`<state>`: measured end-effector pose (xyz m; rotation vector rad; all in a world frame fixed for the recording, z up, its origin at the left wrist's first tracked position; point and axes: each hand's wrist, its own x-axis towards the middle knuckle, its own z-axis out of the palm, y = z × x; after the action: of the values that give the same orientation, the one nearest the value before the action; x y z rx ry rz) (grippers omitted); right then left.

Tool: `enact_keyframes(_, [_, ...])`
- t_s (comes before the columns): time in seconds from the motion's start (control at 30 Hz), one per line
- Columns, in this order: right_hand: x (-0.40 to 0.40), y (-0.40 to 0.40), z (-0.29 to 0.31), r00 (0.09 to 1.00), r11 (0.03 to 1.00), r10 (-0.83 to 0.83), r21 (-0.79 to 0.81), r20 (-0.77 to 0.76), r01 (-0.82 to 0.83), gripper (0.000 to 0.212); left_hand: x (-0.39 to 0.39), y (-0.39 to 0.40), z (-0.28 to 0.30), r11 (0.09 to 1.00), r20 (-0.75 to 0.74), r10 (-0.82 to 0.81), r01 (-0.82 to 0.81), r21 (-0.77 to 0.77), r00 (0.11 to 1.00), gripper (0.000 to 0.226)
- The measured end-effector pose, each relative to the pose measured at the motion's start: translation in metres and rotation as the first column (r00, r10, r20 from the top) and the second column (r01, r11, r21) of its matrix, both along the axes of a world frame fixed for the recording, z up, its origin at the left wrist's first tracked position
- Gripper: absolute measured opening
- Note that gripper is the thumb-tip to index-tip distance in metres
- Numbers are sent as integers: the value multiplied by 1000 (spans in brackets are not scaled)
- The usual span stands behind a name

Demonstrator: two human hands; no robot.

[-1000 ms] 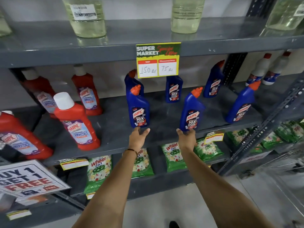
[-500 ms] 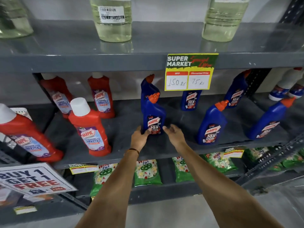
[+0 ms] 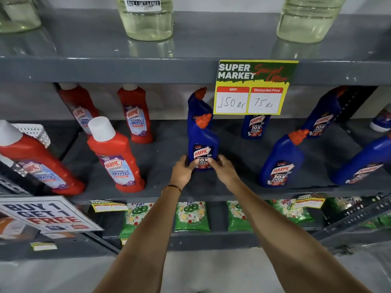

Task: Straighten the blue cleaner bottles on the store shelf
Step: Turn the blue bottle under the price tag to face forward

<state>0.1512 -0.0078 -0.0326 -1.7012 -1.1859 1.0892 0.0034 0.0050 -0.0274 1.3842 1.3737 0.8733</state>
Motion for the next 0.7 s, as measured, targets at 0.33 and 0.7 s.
enact_keyframes(0.33, [3, -31, -7, 1000, 998, 8, 63, 30, -10, 46, -1, -29, -4, 999, -60, -1, 3, 34, 998, 39])
enact_keyframes(0.7, [-3, -72, -7, 995, 997, -12, 73, 97, 5, 33, -9, -67, -1, 999, -64, -10, 12, 31, 998, 42])
